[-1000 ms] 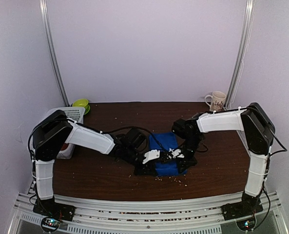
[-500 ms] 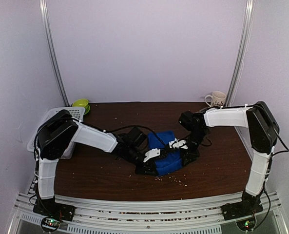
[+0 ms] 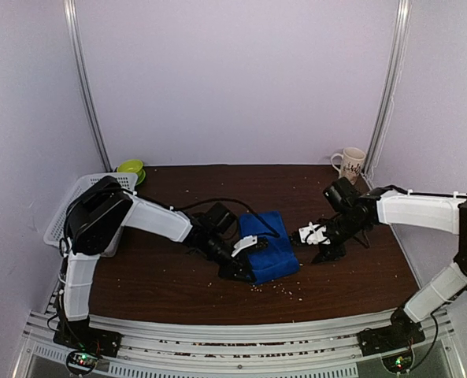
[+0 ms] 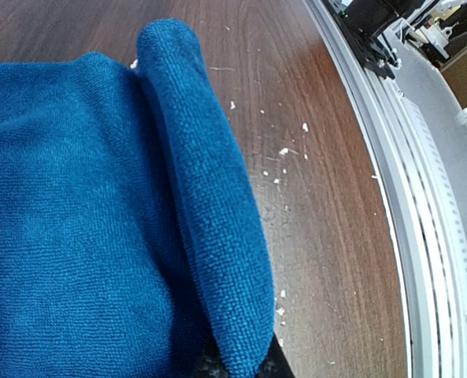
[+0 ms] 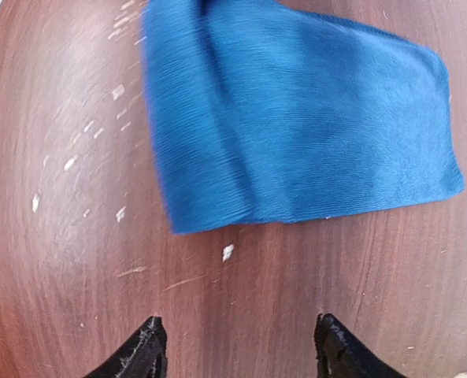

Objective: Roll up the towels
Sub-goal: Roll the towel at the center of the board.

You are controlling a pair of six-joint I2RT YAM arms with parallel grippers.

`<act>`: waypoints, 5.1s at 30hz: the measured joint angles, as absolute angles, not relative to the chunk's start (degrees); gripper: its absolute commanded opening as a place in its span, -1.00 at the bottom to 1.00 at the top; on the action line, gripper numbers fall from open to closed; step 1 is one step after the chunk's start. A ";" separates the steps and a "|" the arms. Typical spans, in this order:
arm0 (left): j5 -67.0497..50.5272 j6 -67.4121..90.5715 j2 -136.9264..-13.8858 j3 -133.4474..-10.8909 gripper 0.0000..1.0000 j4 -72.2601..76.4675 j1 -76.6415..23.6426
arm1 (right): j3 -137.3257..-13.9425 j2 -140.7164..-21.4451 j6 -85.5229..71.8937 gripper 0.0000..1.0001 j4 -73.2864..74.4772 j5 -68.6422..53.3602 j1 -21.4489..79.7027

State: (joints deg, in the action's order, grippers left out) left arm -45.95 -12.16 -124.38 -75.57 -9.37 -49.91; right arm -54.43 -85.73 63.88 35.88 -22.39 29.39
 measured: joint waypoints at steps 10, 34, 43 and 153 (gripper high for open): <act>-48.64 -8.34 -126.87 -79.90 -1.00 -13.82 -49.06 | -24.38 -64.10 74.70 0.43 4.23 -20.08 36.58; -50.06 -4.34 -130.52 -86.83 -1.00 -20.56 -48.03 | -17.23 -90.89 75.07 0.11 -44.18 7.79 53.25; -50.59 -4.69 -130.89 -87.61 -1.00 -22.15 -47.55 | -20.36 -94.78 74.19 -0.03 -44.01 11.51 53.39; -5.21 -39.05 -115.72 -63.18 -1.00 9.34 -58.67 | -71.02 -104.60 60.10 0.15 46.44 -28.38 35.64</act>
State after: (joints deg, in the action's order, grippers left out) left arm -5.21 -39.05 -115.72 -63.18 9.34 -58.67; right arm -71.02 -104.60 60.10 46.44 -28.38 35.64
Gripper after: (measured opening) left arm 0.072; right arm 0.527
